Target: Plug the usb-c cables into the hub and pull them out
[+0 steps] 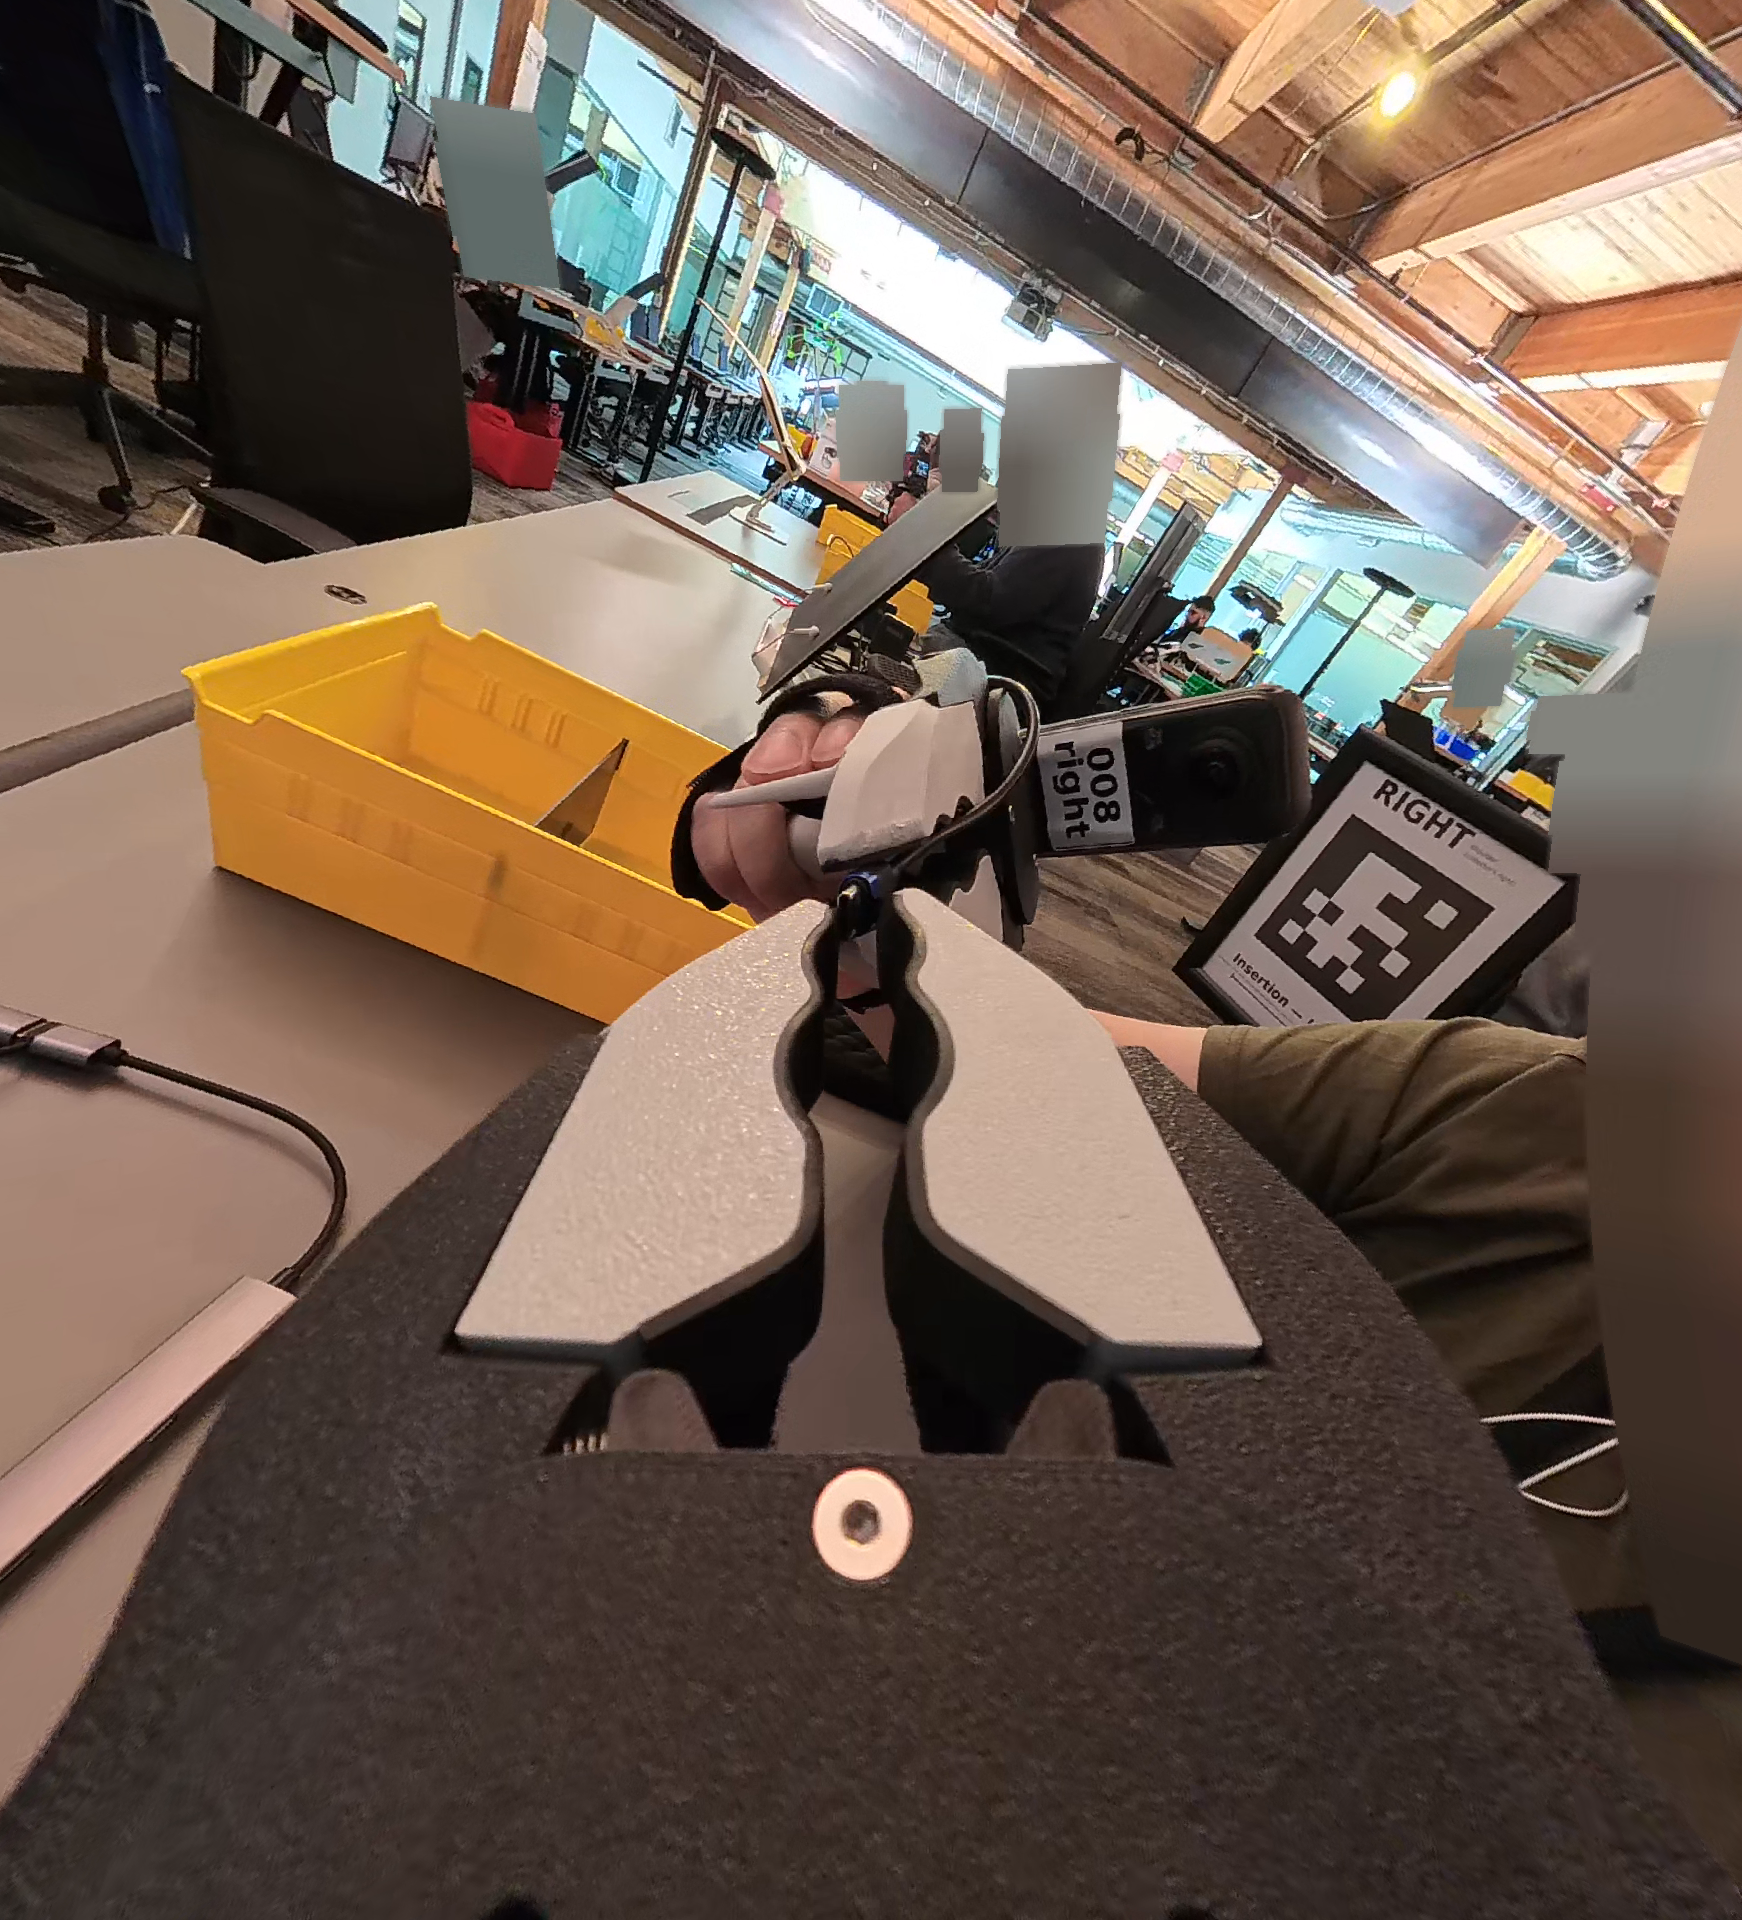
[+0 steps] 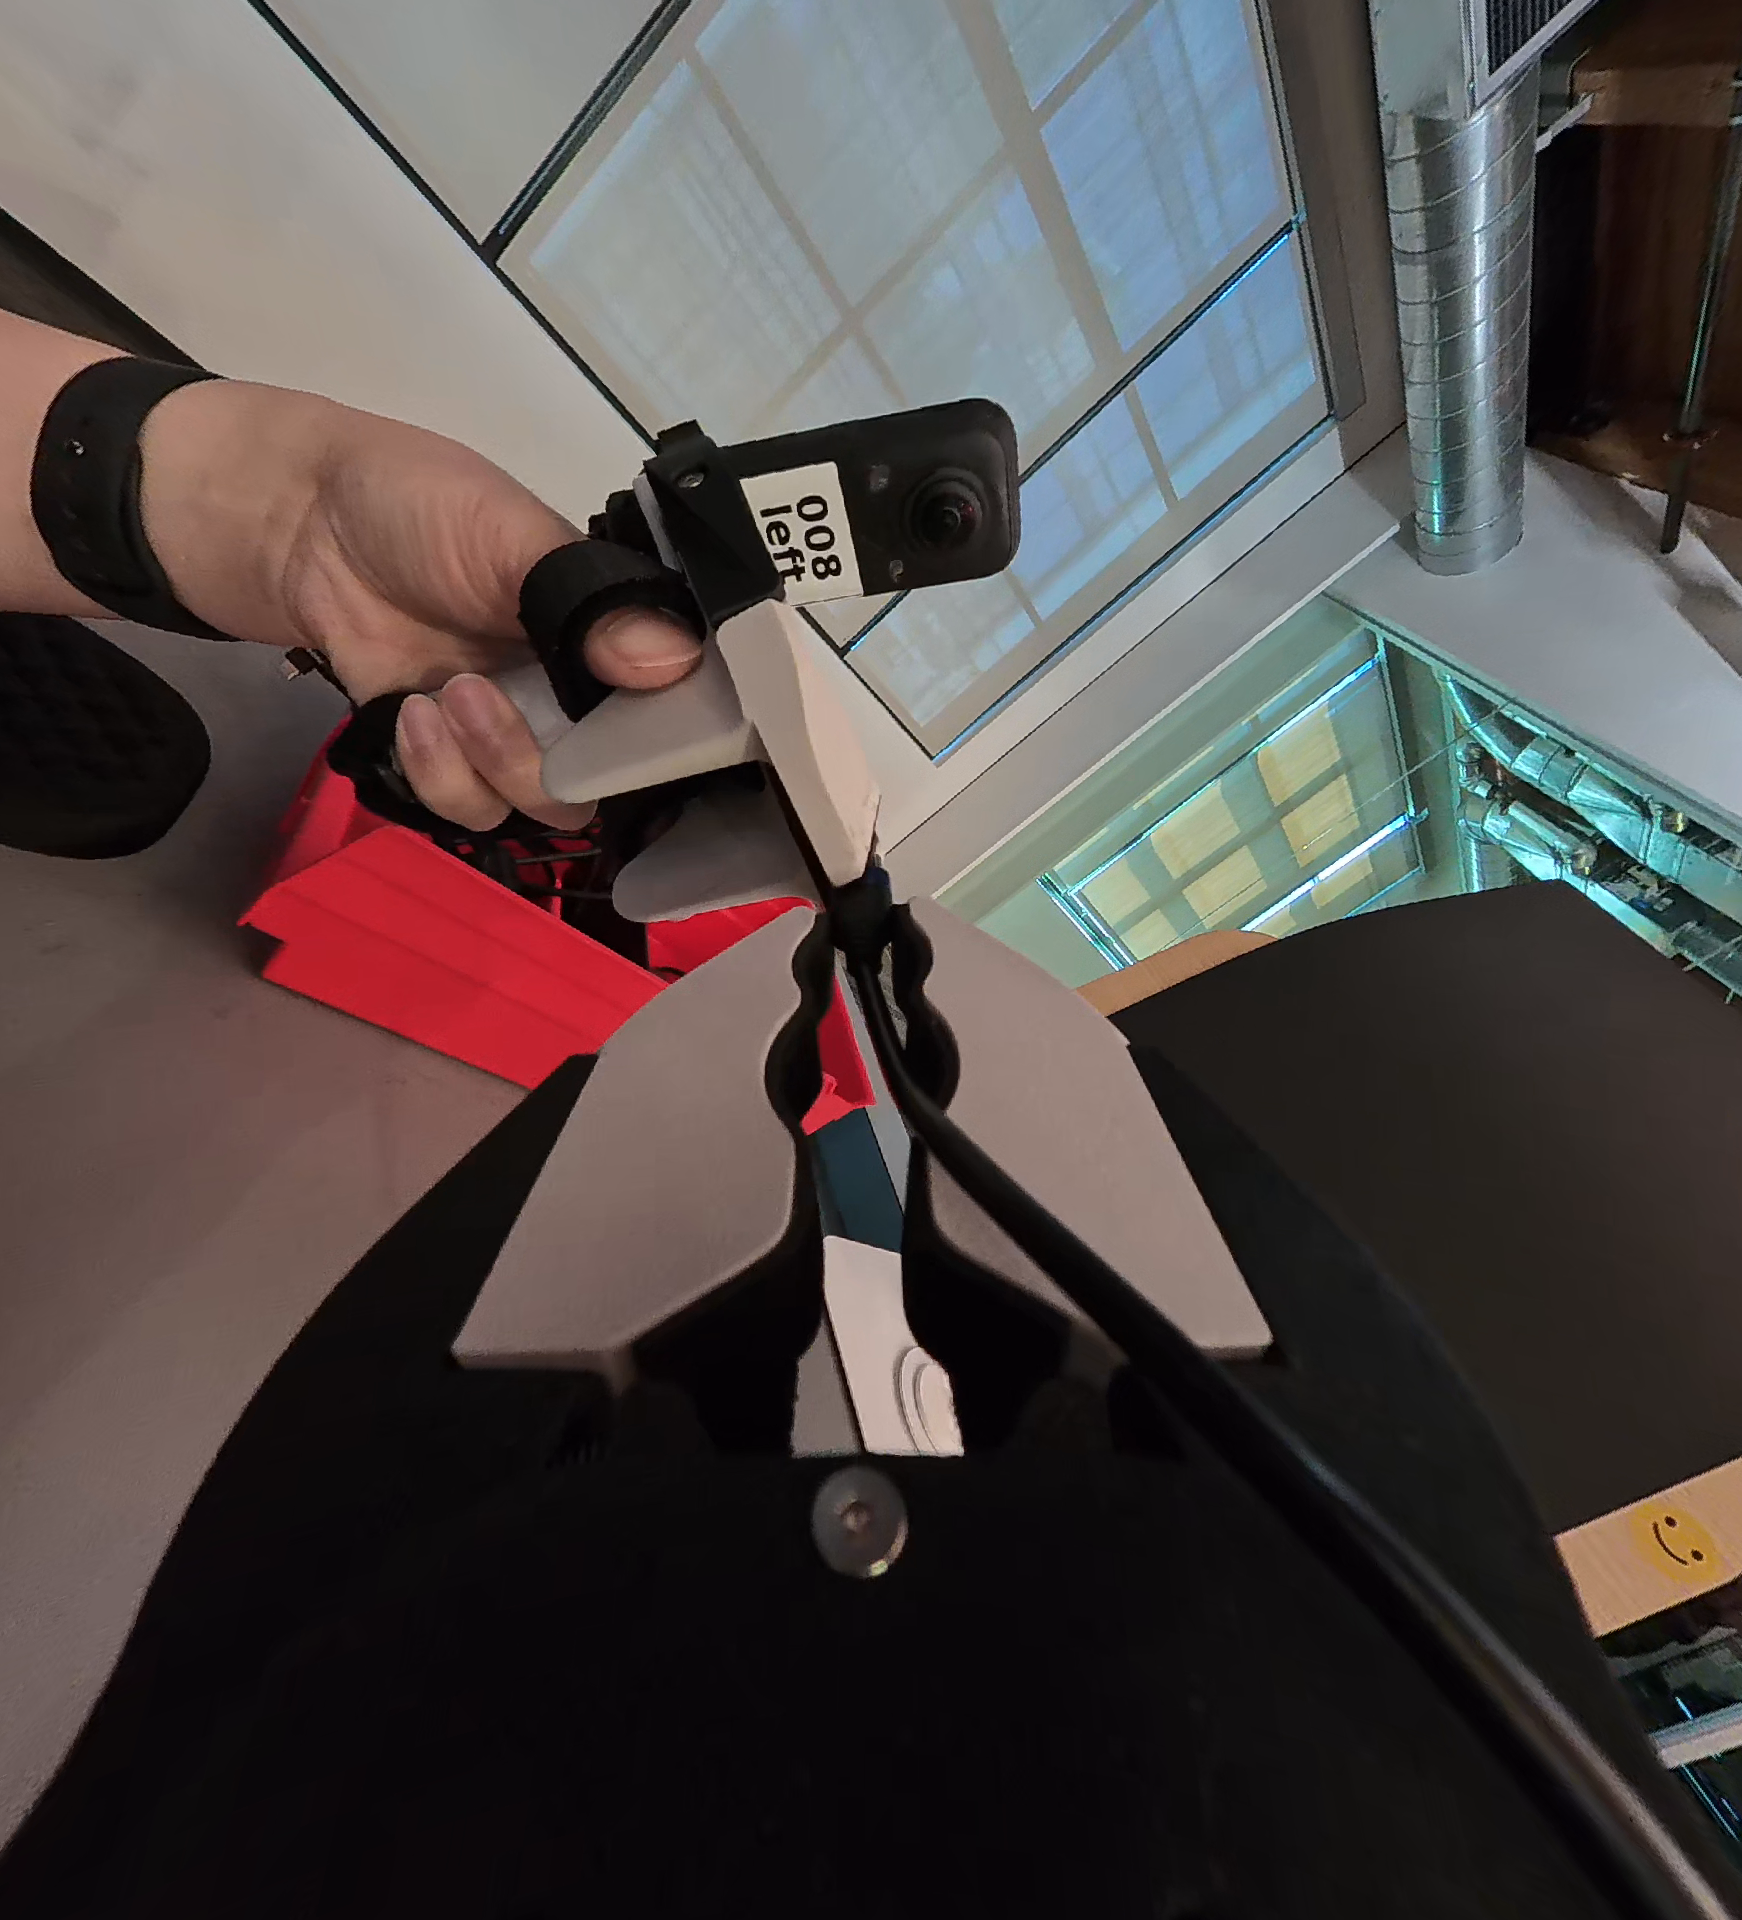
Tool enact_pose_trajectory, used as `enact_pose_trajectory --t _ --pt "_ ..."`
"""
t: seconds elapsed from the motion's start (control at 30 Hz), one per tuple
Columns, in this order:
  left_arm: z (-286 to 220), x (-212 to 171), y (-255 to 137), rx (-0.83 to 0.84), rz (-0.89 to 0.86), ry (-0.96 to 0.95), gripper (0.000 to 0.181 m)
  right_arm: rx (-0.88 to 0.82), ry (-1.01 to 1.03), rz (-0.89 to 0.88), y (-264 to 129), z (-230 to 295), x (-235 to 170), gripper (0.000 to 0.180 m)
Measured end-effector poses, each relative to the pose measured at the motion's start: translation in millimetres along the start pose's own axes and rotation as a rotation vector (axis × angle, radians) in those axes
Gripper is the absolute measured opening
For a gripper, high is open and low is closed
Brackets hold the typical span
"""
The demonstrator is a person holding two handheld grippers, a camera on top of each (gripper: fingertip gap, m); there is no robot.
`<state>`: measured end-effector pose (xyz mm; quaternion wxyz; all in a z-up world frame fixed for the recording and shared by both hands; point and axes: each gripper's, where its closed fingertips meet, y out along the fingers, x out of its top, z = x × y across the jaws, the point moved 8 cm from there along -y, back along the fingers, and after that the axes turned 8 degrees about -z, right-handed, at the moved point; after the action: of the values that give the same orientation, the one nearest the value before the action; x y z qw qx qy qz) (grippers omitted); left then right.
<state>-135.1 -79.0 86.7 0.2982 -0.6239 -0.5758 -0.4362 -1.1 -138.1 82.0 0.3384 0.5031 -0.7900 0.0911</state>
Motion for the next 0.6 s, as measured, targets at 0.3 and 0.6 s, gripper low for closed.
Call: enact_pose_trajectory --t 0.3,0.6 --pt "-3 14 -18 0.105 0.048 0.218 0.020 -0.041 0.012 0.070 -13 -22 -4 0.012" --pt "37 -47 13 0.443 0.422 0.418 0.020 -0.042 -0.027 -0.037 -57 -56 51 0.012"
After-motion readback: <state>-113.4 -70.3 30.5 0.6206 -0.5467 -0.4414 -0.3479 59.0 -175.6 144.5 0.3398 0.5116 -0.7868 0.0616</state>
